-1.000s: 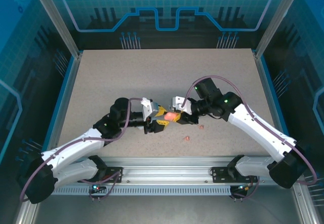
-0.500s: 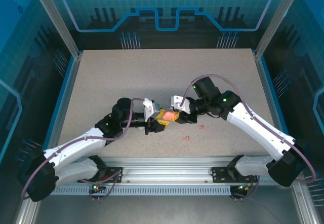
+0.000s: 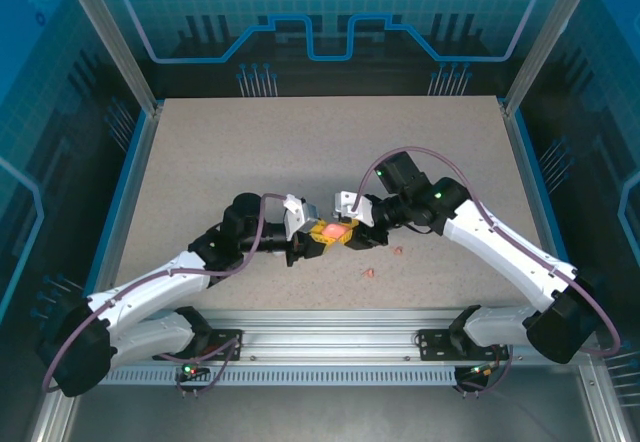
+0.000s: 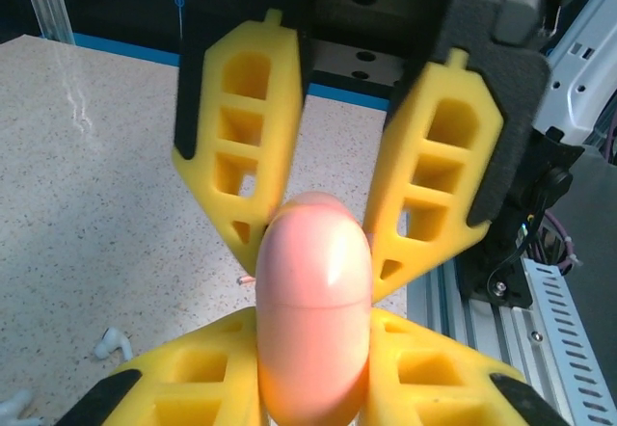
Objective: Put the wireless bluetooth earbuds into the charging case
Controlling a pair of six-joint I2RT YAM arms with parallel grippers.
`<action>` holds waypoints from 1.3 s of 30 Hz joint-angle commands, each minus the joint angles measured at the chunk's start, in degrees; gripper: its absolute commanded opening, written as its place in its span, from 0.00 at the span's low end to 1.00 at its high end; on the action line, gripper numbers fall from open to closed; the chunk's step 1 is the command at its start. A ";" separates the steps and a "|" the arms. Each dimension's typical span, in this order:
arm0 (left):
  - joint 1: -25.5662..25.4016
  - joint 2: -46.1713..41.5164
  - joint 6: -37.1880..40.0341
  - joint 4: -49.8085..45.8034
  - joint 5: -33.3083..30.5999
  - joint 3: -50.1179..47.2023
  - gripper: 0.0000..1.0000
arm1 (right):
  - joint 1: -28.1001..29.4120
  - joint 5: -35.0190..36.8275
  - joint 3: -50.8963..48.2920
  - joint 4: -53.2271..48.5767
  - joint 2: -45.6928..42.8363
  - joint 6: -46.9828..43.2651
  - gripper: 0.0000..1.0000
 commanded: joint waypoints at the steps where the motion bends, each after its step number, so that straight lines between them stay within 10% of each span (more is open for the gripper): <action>1: -0.66 -0.11 0.39 0.27 1.02 0.99 0.18 | 0.01 0.47 1.35 -1.21 -0.64 1.12 0.44; 11: -0.69 1.02 -0.22 1.84 1.15 0.94 0.15 | -1.72 1.60 -5.71 7.90 -10.37 6.08 0.82; 39: -1.28 1.21 -0.40 1.75 1.29 1.23 0.14 | -0.80 9.45 -2.73 8.33 -6.76 8.98 0.77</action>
